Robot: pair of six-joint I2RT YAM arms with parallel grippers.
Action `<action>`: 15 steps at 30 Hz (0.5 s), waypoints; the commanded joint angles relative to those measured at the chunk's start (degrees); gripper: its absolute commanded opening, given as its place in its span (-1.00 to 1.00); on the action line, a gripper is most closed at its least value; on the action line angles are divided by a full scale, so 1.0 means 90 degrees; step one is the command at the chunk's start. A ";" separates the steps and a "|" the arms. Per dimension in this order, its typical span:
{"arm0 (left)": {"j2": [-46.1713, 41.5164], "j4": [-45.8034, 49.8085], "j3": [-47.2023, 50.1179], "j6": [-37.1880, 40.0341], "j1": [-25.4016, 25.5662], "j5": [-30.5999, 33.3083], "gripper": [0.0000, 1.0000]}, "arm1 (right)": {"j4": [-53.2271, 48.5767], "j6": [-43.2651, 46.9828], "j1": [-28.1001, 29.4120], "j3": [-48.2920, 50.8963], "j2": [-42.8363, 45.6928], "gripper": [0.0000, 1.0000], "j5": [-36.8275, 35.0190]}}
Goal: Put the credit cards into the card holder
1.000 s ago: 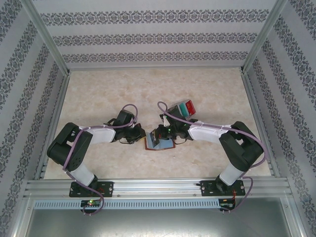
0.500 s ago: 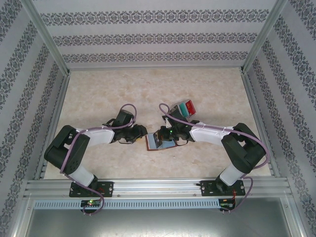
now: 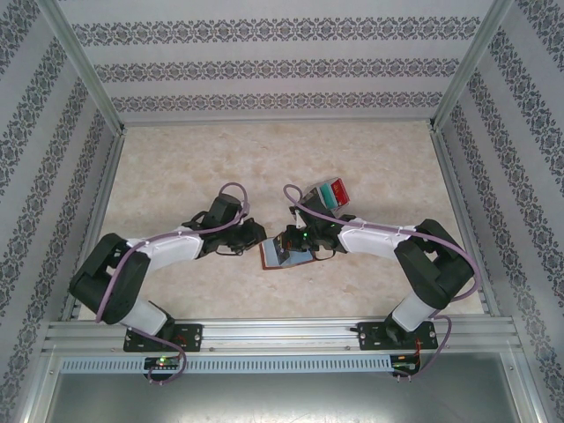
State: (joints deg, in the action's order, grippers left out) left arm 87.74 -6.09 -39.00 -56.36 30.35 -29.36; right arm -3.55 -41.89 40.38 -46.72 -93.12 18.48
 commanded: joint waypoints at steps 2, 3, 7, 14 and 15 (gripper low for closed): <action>0.0530 -0.1161 0.0040 -0.0517 0.0187 -0.0504 -0.72 | -0.0042 -0.0068 0.0013 0.0061 -0.0083 -1.00 -0.0142; 0.0630 -0.1154 0.0009 -0.0529 0.0206 -0.0526 -0.72 | -0.0048 -0.0060 0.0006 0.0064 -0.0088 -1.00 -0.0152; 0.0886 -0.0747 -0.0045 -0.0416 0.0236 -0.0302 -0.80 | -0.0104 -0.0067 -0.0004 0.0101 0.0014 -1.00 -0.0223; 0.1090 0.0073 0.0026 -0.0190 0.0231 0.0179 -0.92 | -0.0319 0.0084 -0.0243 0.0371 0.0691 -1.00 -0.0682; 0.1069 0.0073 0.0037 -0.0175 0.0231 0.0195 -0.92 | -0.0266 0.0074 -0.0342 0.0459 0.0726 -1.00 -0.0604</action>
State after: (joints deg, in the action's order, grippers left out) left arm 96.44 -10.09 -39.20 -59.02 31.92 -30.85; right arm -4.49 -41.87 39.11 -44.45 -88.64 15.79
